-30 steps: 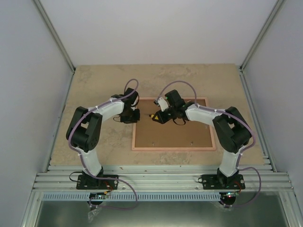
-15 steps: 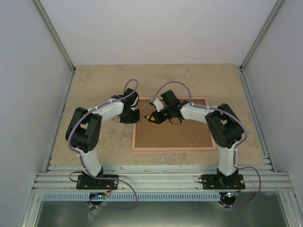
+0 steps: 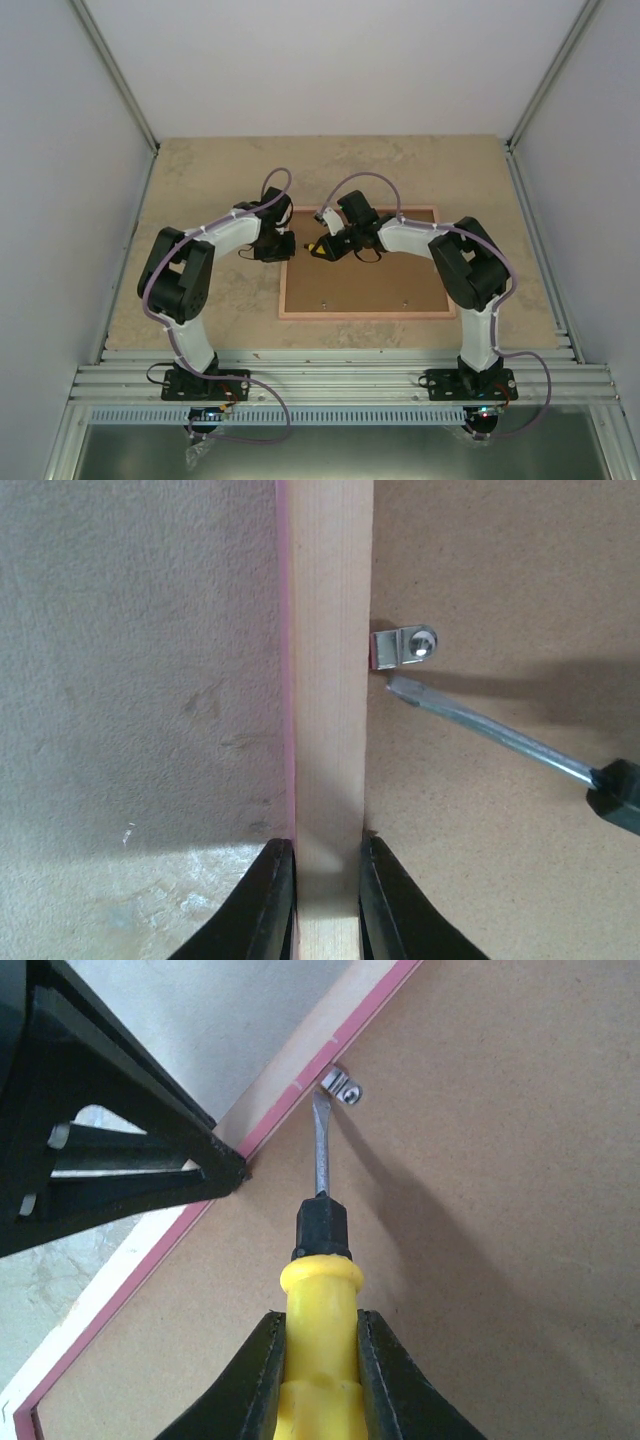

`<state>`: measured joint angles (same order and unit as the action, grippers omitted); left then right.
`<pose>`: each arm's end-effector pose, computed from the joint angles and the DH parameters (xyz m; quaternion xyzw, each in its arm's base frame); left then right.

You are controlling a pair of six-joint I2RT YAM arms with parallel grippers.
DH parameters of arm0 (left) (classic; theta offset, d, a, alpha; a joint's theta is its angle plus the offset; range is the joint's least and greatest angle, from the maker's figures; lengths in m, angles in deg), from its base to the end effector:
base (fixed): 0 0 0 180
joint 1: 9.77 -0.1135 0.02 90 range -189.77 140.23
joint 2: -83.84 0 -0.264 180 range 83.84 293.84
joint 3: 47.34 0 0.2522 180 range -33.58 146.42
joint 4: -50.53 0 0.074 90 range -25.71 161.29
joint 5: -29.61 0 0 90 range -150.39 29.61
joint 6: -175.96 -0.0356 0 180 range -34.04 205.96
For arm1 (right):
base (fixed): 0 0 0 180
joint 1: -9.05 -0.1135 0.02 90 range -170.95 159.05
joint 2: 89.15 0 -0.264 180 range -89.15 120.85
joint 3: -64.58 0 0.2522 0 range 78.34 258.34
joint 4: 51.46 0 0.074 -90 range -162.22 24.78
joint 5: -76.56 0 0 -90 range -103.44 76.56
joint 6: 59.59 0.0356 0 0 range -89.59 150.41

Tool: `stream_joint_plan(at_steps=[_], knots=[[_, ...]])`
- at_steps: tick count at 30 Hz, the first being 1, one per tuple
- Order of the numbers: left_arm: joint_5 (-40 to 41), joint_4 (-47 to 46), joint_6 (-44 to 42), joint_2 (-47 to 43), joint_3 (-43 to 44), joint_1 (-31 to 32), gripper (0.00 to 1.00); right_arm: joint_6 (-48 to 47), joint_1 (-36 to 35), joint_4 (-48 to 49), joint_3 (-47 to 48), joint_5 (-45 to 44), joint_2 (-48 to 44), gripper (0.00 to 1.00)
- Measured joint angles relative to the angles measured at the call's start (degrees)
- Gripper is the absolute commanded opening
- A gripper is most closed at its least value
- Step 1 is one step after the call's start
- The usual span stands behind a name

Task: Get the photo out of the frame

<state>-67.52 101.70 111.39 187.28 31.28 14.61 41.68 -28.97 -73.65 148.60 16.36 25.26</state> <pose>0.3049 -0.1430 0.1583 -0.0015 0.9906 -0.1072 0.0844 0.3124 0.2667 0.1430 -0.2920 0.8714 0.3506 0.1802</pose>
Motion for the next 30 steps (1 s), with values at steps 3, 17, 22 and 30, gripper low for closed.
stream_joint_plan(at_steps=[3, 17, 22, 30], knots=[[-0.1, -0.2, 0.0, -0.2, -0.2, 0.0, 0.08, 0.5, 0.0, 0.8, 0.2, -0.3, 0.4, 0.01], [-0.6, -2.6, 1.3, -1.6, -2.6, 0.0, 0.04, 4.0, -0.7, 2.8, 0.2, -3.6, 0.6, 0.00], [-2.1, -3.5, 2.8, -2.6, -4.1, 0.1, 0.04, 6.2, -0.5, 4.7, -0.3, -7.0, 0.5, 0.00], [-3.2, -4.7, 4.7, -3.4, -5.3, 0.2, 0.10, 6.8, -0.7, 5.0, -1.2, -7.8, -0.2, 0.01]])
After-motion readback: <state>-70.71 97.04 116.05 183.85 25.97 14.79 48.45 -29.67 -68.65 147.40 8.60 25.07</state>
